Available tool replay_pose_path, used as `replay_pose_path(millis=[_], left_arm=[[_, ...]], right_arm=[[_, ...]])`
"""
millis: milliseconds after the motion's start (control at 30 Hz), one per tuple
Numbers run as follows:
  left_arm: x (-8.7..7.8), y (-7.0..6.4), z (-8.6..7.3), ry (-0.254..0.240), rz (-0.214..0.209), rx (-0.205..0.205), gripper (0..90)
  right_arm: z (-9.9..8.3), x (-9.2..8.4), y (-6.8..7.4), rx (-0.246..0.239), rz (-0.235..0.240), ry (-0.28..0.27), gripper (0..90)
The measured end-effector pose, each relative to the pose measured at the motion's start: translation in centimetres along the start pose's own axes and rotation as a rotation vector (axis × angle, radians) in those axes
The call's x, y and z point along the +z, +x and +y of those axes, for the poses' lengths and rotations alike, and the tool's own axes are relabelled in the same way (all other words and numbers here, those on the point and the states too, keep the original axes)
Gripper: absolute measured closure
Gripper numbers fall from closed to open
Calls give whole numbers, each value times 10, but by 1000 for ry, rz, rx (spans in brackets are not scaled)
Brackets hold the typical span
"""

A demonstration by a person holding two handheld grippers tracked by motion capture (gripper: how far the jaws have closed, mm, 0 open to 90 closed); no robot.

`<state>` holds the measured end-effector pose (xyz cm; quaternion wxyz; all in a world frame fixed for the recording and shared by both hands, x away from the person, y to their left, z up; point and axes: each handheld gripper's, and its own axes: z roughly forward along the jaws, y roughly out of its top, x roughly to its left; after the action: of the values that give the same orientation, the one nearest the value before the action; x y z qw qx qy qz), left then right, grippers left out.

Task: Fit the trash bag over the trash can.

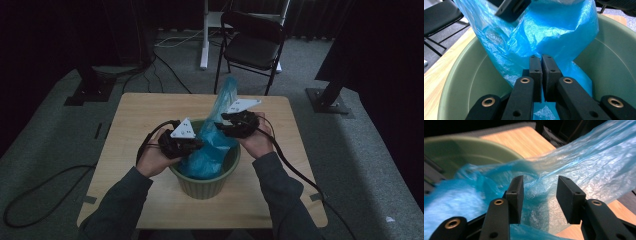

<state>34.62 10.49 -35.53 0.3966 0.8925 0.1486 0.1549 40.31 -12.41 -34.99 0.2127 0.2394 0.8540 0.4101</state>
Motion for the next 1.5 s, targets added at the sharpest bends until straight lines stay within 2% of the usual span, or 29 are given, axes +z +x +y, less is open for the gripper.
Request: replay_pose_path(millis=[67, 200, 267, 333, 533, 567, 600, 633, 667, 700, 767, 933, 1100, 1133, 1233, 1367, 1500], left_arm=[[0, -1, 0, -3, -1, 2, 864], [-2, -2, 0, -2, -1, 7, 858], [-2, -2, -1, -1, -2, 5, 856], [-2, -2, -2, -4, -4, 3, 853], [-3, 0, -4, -11, -6, -9, 846], [-3, 0, -3, -12, -6, -9, 847], [-2, 0, -3, -12, -8, -9, 846], [-2, 0, -3, -10, -9, -8, 846], [-1, 0, -2, -10, -8, -8, 846], [-1, -1, -2, -10, -9, -7, 844], [-1, 0, -2, -11, -10, -10, 829], [-5, 2, -4, -28, -14, -24, 771], [-12, 6, -6, -49, -9, -46, 721], [-14, 7, -6, -55, -3, -50, 711], [-20, 11, -7, -73, 11, -63, 697], [-27, 18, -6, -97, 39, -95, 693], [-25, 25, 1, -113, 54, -122, 681]], right_arm=[[1, 4, 2, -16, -19, 31, 600], [0, 8, 2, -29, -49, 63, 771], [0, 5, 2, -31, -35, 45, 876], [0, 4, 2, -36, -29, 43, 900], [1, 0, 2, -40, -18, 22, 897], [1, 0, 2, -40, -21, 20, 821], [1, 1, 2, -35, -19, 18, 695], [1, 4, 1, -16, 0, 38, 606], [0, 7, 1, -17, -2, 59, 587], [-1, 9, 1, -27, -28, 77, 581], [-2, 13, 1, -27, -34, 97, 603], [-1, 11, 2, -34, -46, 86, 798], [-1, 7, 1, -51, -46, 76, 822], [0, 6, 2, -53, -49, 65, 888], [1, 1, 2, -55, -39, 34, 898], [1, -1, 6, -90, -47, 32, 899], [1, -2, 9, -94, -50, 14, 899]])
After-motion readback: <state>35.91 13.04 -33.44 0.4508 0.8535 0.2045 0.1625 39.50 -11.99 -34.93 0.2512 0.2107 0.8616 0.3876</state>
